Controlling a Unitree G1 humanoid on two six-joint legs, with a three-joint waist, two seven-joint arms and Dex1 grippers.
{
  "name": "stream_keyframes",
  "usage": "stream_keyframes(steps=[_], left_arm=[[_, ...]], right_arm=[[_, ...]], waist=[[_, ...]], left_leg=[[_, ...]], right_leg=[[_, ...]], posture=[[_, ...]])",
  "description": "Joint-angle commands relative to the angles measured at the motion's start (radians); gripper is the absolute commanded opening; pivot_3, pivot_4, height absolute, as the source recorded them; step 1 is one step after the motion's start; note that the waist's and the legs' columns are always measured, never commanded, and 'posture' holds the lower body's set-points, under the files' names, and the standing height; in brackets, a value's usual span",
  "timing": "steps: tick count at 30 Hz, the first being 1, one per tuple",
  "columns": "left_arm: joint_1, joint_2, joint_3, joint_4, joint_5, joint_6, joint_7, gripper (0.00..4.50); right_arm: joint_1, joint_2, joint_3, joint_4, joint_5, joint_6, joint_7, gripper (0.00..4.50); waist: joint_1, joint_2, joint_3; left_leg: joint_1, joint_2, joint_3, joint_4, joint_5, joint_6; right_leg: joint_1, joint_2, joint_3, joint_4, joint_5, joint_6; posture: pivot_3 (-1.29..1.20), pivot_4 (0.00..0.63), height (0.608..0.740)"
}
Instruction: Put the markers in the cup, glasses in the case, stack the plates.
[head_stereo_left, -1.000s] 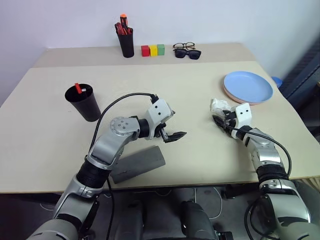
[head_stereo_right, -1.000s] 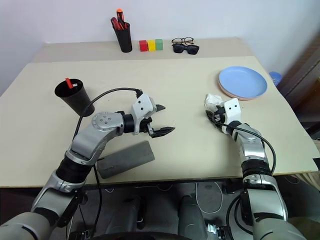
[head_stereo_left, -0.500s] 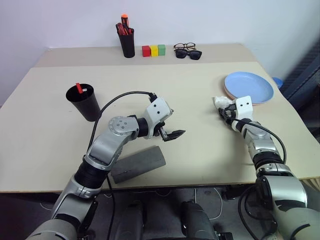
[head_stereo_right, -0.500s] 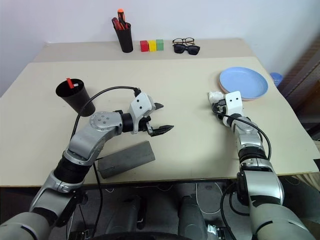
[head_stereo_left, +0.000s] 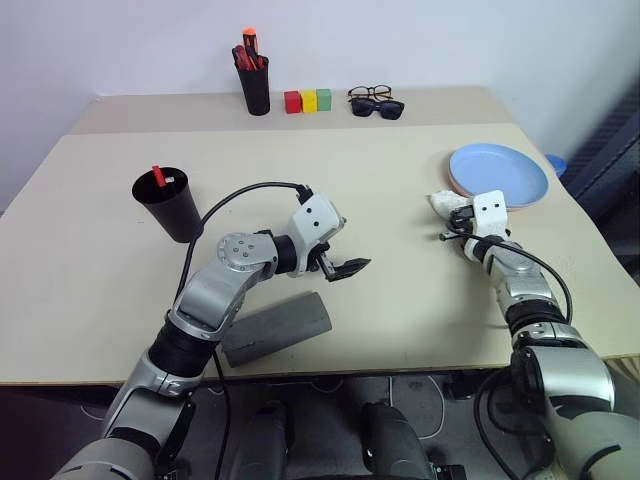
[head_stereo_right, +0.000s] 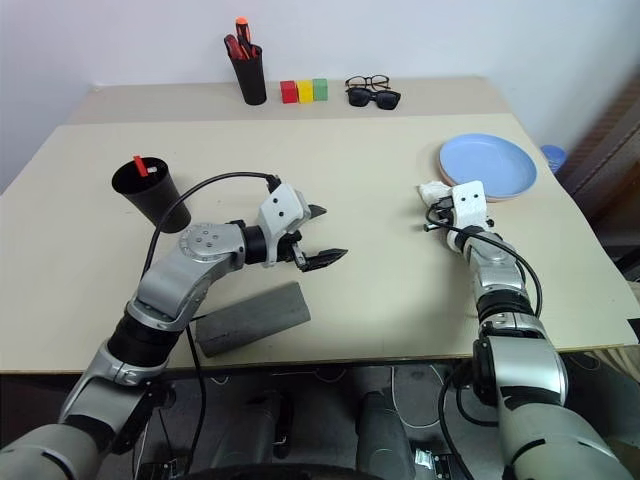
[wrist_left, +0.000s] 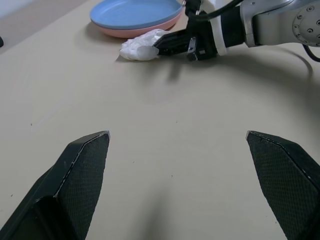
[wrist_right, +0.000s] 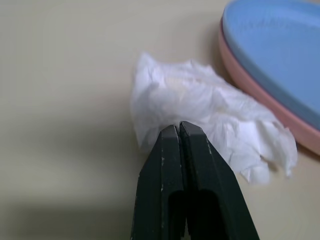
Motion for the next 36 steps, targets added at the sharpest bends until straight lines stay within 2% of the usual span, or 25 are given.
stream_keyframes(steps=[1, 5, 6, 7, 11, 17, 28, 29, 30, 33, 34, 36], left_arm=[[-0.013, -0.008, 0.010, -0.021, -0.007, -0.015, 0.002, 4.50], [-0.008, -0.013, 0.005, -0.017, -0.006, -0.019, 0.000, 4.50], [-0.008, -0.014, 0.004, -0.017, -0.007, -0.018, -0.001, 4.50], [-0.007, -0.014, 0.004, -0.019, -0.008, -0.017, -0.002, 4.50], [-0.007, -0.010, 0.005, -0.021, -0.008, -0.015, -0.005, 4.50], [-0.002, 0.000, 0.009, -0.037, -0.009, -0.002, -0.005, 4.50], [0.011, 0.024, 0.021, -0.069, -0.012, 0.027, 0.010, 4.50], [0.012, 0.026, 0.021, -0.072, -0.012, 0.029, 0.012, 4.50], [0.012, 0.026, 0.022, -0.074, -0.013, 0.031, 0.014, 4.50], [0.016, 0.028, 0.025, -0.083, -0.016, 0.038, 0.017, 4.50], [0.019, 0.028, 0.028, -0.086, -0.018, 0.039, 0.018, 4.50], [0.025, 0.027, 0.030, -0.091, -0.021, 0.041, 0.020, 4.50]], right_arm=[[0.012, -0.010, -0.035, -0.142, 0.041, 0.010, 0.010, 0.03], [0.068, -0.006, -0.046, -0.290, 0.080, 0.107, 0.031, 0.03], [0.078, -0.003, -0.043, -0.310, 0.081, 0.121, 0.029, 0.53], [0.087, 0.000, -0.041, -0.326, 0.082, 0.132, 0.025, 0.72], [0.091, 0.019, -0.034, -0.342, 0.083, 0.155, 0.010, 2.59], [0.046, 0.036, -0.024, -0.250, 0.071, 0.139, 0.017, 2.59], [-0.074, 0.077, -0.008, 0.050, 0.028, 0.038, 0.013, 2.59], [-0.084, 0.078, -0.007, 0.073, 0.022, 0.028, 0.007, 2.06], [-0.092, 0.077, -0.008, 0.089, 0.020, 0.022, 0.008, 1.79], [-0.106, 0.073, -0.010, 0.117, 0.013, 0.003, 0.006, 0.31], [-0.108, 0.070, -0.011, 0.116, 0.013, -0.001, 0.007, 0.07], [-0.108, 0.065, -0.013, 0.113, 0.014, -0.006, 0.012, 0.07]], waist=[[0.000, 0.000, 0.000], [0.001, 0.000, 0.000], [0.001, 0.000, 0.000], [0.001, 0.000, 0.000], [0.001, 0.000, 0.000], [0.000, 0.000, 0.000], [-0.002, 0.000, 0.000], [-0.002, 0.000, 0.000], [-0.002, 0.000, 0.000], [-0.001, 0.000, 0.000], [-0.001, 0.000, 0.000], [-0.002, 0.000, 0.000]], left_leg=[[0.000, 0.000, 0.000, 0.000, 0.000, 0.000], [0.000, 0.000, 0.000, 0.000, 0.000, 0.000], [0.000, 0.000, 0.000, 0.000, 0.000, 0.000], [0.000, 0.000, 0.000, 0.000, 0.000, 0.000], [0.000, 0.000, 0.000, 0.000, 0.000, 0.000], [0.000, 0.000, 0.000, 0.000, 0.000, 0.000], [0.000, 0.000, 0.000, 0.000, 0.000, 0.000], [0.000, 0.000, 0.000, 0.000, 0.000, 0.000], [0.000, 0.000, 0.000, 0.000, 0.000, 0.000], [0.000, 0.000, 0.000, -0.001, 0.000, 0.000], [0.000, 0.000, 0.000, -0.001, 0.000, 0.000], [0.000, 0.000, 0.000, -0.001, 0.000, 0.000]], right_leg=[[0.000, 0.000, 0.000, 0.000, 0.000, 0.000], [0.000, 0.000, 0.000, 0.000, 0.000, 0.000], [0.000, 0.000, 0.000, 0.000, 0.000, 0.000], [0.000, 0.000, 0.000, 0.000, 0.000, 0.000], [0.000, 0.000, 0.000, 0.000, 0.000, 0.000], [0.000, 0.000, 0.000, 0.000, 0.000, 0.000], [0.000, 0.000, 0.000, 0.000, 0.000, 0.000], [0.000, 0.000, 0.000, 0.000, 0.000, 0.000], [0.000, 0.000, 0.000, 0.000, 0.000, 0.000], [0.000, 0.000, 0.000, 0.000, 0.000, 0.000], [0.000, 0.000, 0.000, 0.000, 0.000, 0.000], [0.000, 0.000, 0.000, 0.000, 0.000, 0.000]], posture=[[0.00, 0.150, 0.740], [0.00, 0.150, 0.740], [0.00, 0.150, 0.740], [0.00, 0.150, 0.740], [0.00, 0.150, 0.740], [0.00, 0.150, 0.740], [0.00, 0.150, 0.740], [0.00, 0.150, 0.740], [0.00, 0.150, 0.740], [0.00, 0.150, 0.740], [0.00, 0.150, 0.740], [0.00, 0.150, 0.740]])
